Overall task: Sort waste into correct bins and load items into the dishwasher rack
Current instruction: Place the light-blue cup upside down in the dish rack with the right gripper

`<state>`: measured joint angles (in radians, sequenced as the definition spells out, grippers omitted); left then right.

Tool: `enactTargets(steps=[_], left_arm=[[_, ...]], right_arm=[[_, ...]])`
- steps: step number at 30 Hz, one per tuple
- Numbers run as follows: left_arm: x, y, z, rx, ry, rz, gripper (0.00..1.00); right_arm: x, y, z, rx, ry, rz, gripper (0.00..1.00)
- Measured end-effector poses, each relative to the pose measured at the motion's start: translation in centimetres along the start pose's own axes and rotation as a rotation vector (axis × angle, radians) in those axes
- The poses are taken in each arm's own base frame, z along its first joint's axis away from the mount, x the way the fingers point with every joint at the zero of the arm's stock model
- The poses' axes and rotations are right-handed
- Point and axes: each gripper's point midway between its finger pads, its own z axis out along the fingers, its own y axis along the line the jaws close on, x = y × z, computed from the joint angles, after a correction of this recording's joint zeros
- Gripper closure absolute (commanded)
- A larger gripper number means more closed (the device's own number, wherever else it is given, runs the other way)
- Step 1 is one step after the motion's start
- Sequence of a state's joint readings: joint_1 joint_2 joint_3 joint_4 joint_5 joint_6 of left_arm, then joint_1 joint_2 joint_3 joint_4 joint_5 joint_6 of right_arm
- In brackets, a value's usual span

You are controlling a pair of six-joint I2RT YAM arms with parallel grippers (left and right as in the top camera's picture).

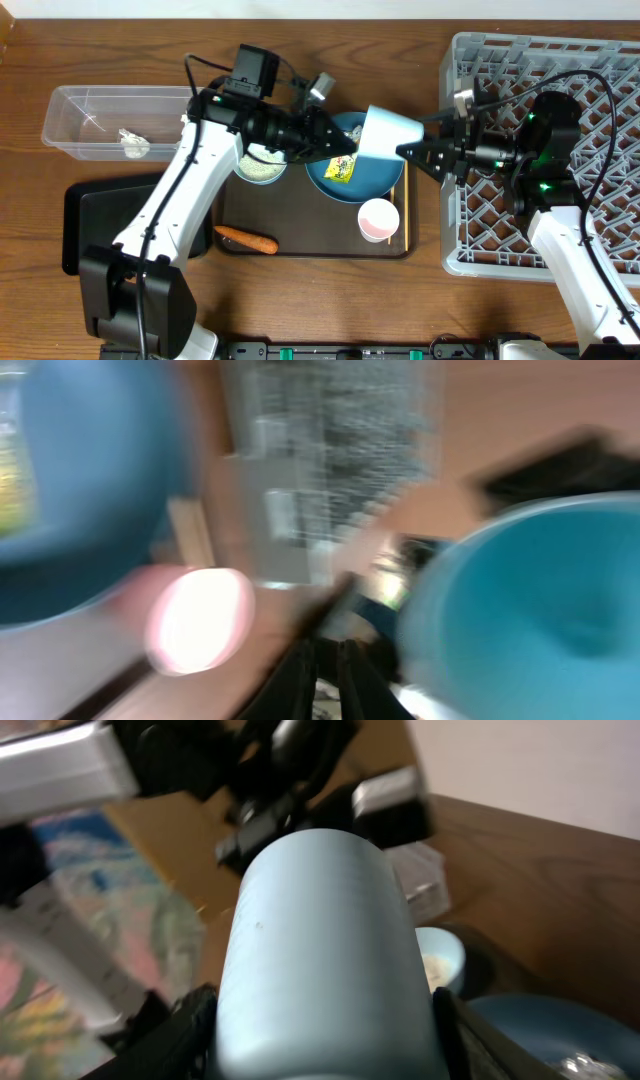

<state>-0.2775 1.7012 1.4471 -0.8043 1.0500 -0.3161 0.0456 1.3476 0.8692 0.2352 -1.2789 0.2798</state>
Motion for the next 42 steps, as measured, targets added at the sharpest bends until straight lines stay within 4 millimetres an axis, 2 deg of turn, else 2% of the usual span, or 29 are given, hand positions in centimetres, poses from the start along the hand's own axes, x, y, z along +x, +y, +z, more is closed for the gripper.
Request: enactTargets(steps=[2,3,6,9,12,14,17,22,24,27,30,34,39,42], left_arm=[[-0.4,3.0,-0.9,-0.141,-0.04,-0.05,0.89],[-0.5,3.9,-1.2,-0.185,-0.054,-0.064,0.89],[-0.9,6.4,-3.1,-0.324,-0.109,-0.097,0.89],[-1.3,7.1,-5.0,-0.398,-0.169,-0.089,0.89],[-1.4,6.8,-6.4,-0.443,-0.218,-0.06,0.89],[-1.5,6.7,-7.1,-0.472,-0.243,-0.042,0.89],[-1.4,6.8,-7.5,-0.501,-0.256,-0.036,0.89],[-1.5,7.2,-7.8,-0.528,-0.264,-0.039,0.89],[-1.5,7.3,-7.8,-0.535,-0.265,-0.04,0.89],[-1.5,7.4,-7.9,-0.538,-0.267,-0.039,0.89],[-1.5,7.4,-7.9,-0.538,-0.267,-0.039,0.89],[-1.5,7.4,-7.9,-0.539,-0.266,-0.04,0.89],[-1.3,7.4,-7.9,-0.54,-0.261,-0.044,0.89],[-1.1,7.5,-7.9,-0.543,-0.254,-0.047,0.89]], right_arm=[[-0.3,-1.0,0.0,0.061,-0.018,0.027,0.83],[-0.4,-1.4,-0.1,0.081,-0.025,0.033,0.86],[-0.8,-3.1,-0.3,0.182,-0.055,0.056,0.89],[-0.7,-5.1,-1.1,0.325,-0.075,0.096,0.87],[0.0,-7.2,-2.9,0.527,-0.075,0.138,0.95],[0.8,-8.5,-5.0,0.708,-0.064,0.152,0.96],[1.6,-9.2,-8.6,0.929,-0.029,0.163,0.99],[1.4,-8.1,-15.7,1.232,0.026,0.196,0.99],[1.2,-7.4,-19.6,1.365,0.039,0.222,0.99],[2.0,-6.8,-23.7,1.491,0.065,0.288,0.99],[3.8,-6.7,-28.6,1.629,0.082,0.387,0.99],[6.2,-7.1,-34.1,1.76,0.075,0.527,0.99],[8.2,-8.2,-39.8,1.866,0.006,0.651,0.99],[8.5,-9.0,-41.8,1.886,-0.05,0.677,0.99]])
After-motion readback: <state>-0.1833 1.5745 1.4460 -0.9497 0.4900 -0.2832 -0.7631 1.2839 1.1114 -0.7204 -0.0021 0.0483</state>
